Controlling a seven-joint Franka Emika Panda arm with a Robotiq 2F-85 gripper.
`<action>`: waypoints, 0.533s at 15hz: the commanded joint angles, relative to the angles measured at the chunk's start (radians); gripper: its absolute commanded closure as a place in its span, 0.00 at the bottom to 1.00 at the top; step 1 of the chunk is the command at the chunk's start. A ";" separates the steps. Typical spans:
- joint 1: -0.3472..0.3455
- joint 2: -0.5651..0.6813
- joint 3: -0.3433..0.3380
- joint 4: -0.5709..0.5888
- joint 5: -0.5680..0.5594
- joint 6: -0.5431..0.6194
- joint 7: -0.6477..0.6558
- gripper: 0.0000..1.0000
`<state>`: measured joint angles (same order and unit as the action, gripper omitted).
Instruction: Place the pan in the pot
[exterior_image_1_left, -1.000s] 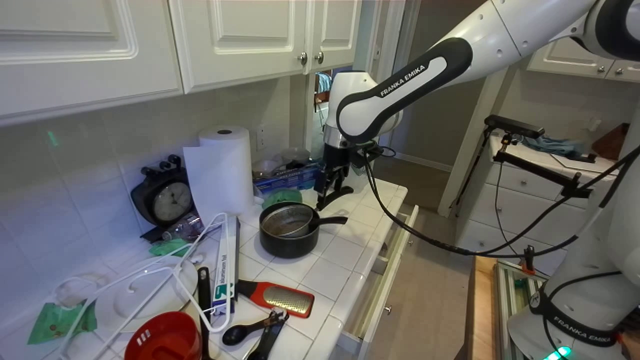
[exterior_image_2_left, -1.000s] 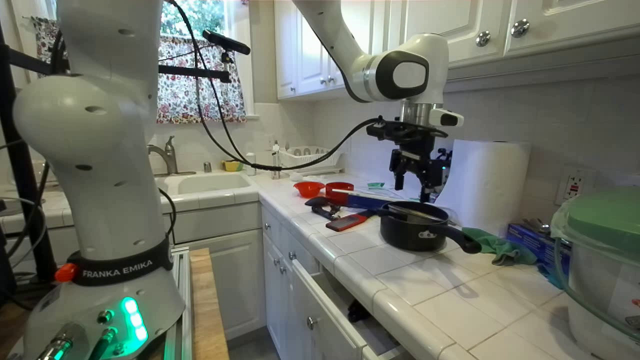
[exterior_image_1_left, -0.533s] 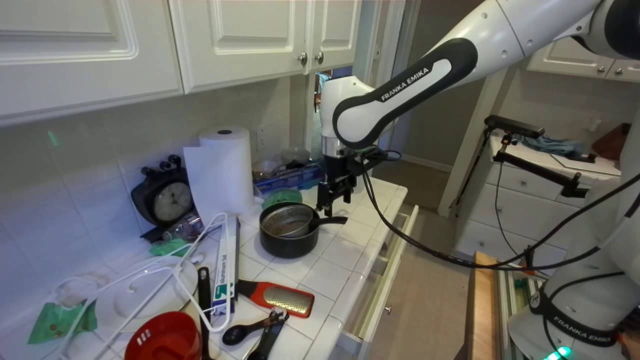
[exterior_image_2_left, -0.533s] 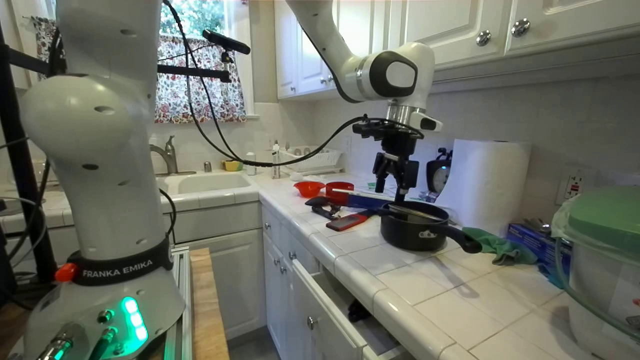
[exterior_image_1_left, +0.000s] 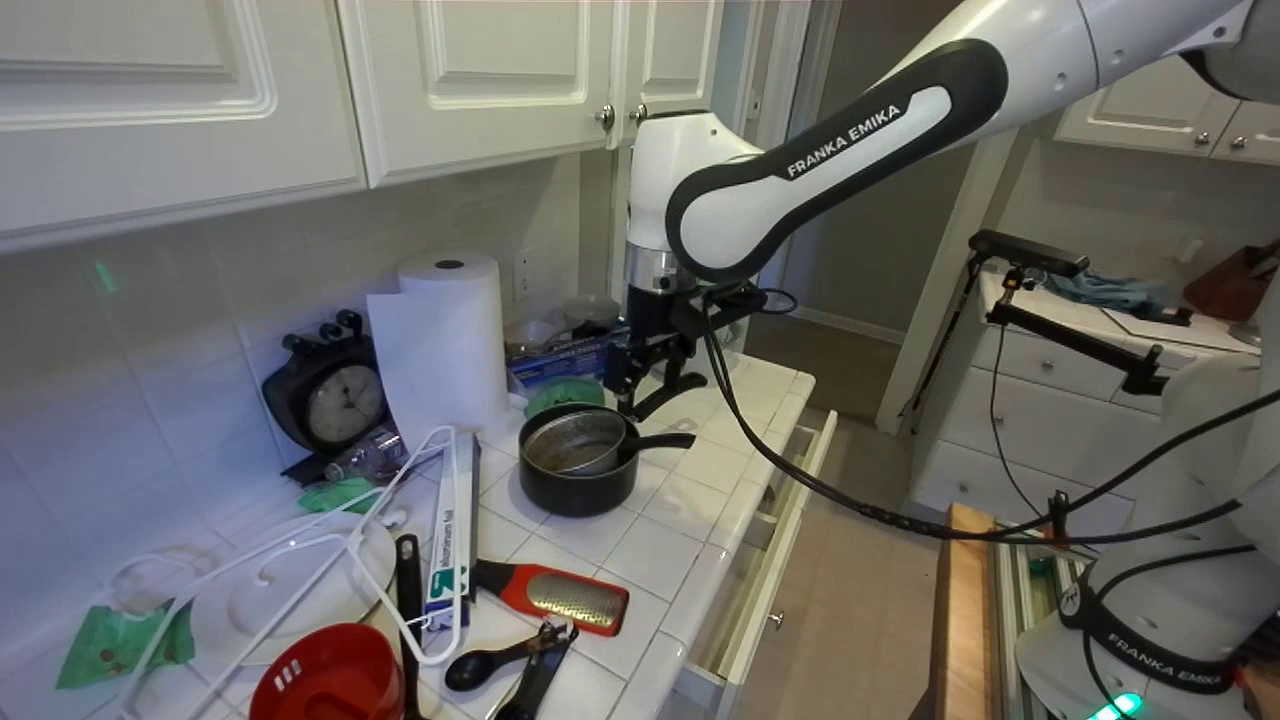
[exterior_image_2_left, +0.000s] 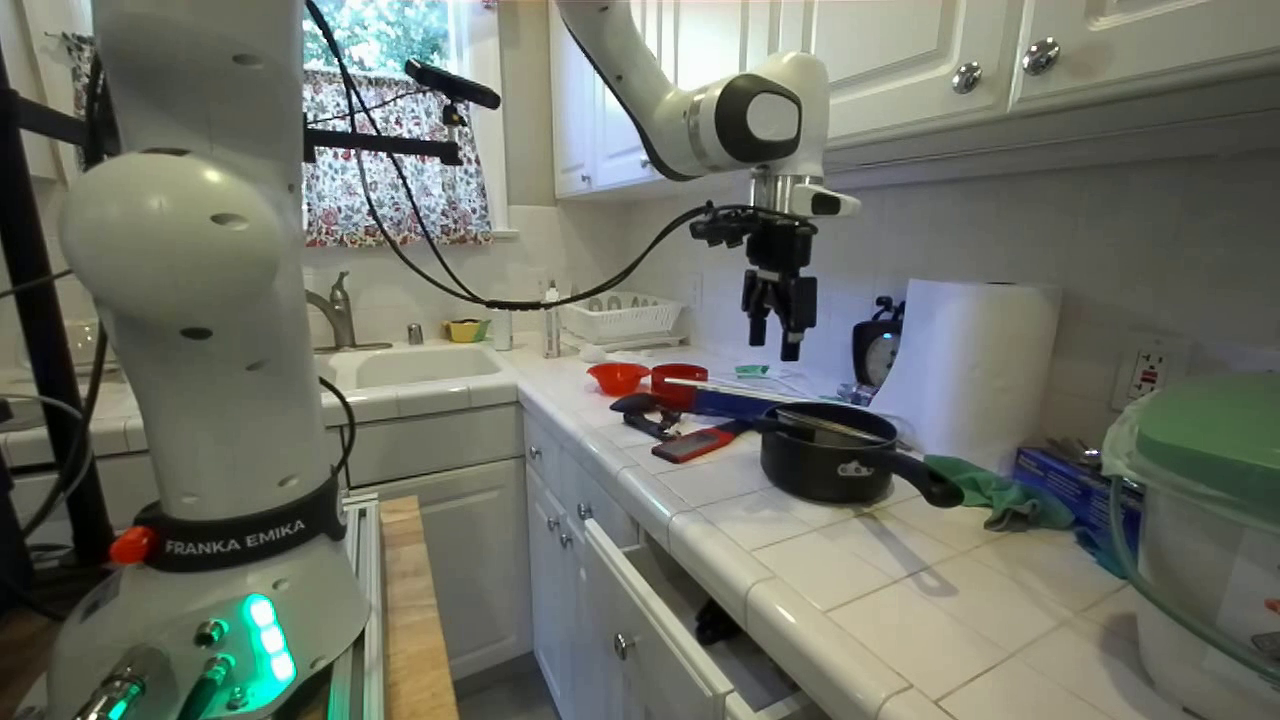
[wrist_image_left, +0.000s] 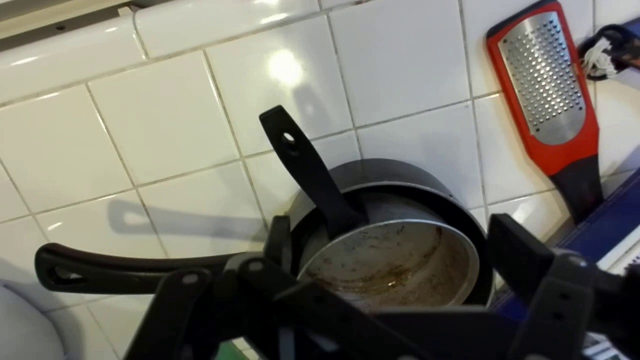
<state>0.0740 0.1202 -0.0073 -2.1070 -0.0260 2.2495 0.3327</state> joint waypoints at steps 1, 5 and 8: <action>0.015 -0.070 0.005 -0.027 -0.104 -0.012 0.145 0.00; 0.011 -0.115 0.014 -0.034 -0.198 0.000 0.221 0.00; 0.005 -0.151 0.024 -0.040 -0.210 0.024 0.244 0.00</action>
<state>0.0858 0.0279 0.0002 -2.1126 -0.1991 2.2500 0.5266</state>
